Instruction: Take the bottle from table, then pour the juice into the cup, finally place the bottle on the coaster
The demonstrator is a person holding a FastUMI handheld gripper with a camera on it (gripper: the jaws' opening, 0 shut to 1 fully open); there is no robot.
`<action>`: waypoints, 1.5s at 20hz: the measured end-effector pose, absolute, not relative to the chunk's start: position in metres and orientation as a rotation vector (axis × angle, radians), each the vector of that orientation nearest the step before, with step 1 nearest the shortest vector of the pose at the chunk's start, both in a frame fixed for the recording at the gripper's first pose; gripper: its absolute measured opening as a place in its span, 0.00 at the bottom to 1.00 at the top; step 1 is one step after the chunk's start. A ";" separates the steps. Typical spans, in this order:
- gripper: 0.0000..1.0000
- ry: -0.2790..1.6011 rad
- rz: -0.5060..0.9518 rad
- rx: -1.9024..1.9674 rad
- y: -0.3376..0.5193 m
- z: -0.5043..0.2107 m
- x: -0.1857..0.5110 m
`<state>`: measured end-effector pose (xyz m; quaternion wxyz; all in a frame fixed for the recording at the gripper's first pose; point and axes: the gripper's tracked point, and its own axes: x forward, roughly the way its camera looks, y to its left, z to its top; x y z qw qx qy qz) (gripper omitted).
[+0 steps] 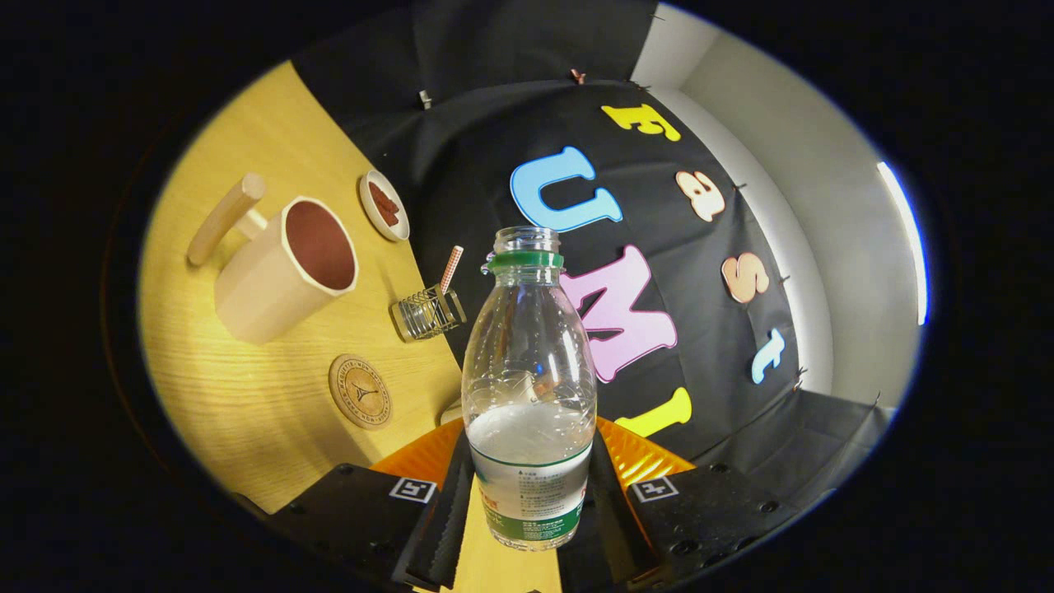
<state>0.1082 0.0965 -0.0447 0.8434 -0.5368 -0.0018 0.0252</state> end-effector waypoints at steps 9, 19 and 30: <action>0.70 0.004 0.080 -1.319 0.116 -0.069 0.117; 0.70 -0.011 0.094 -1.464 0.128 -0.074 0.124; 0.70 -0.054 0.083 -1.632 0.134 -0.072 0.128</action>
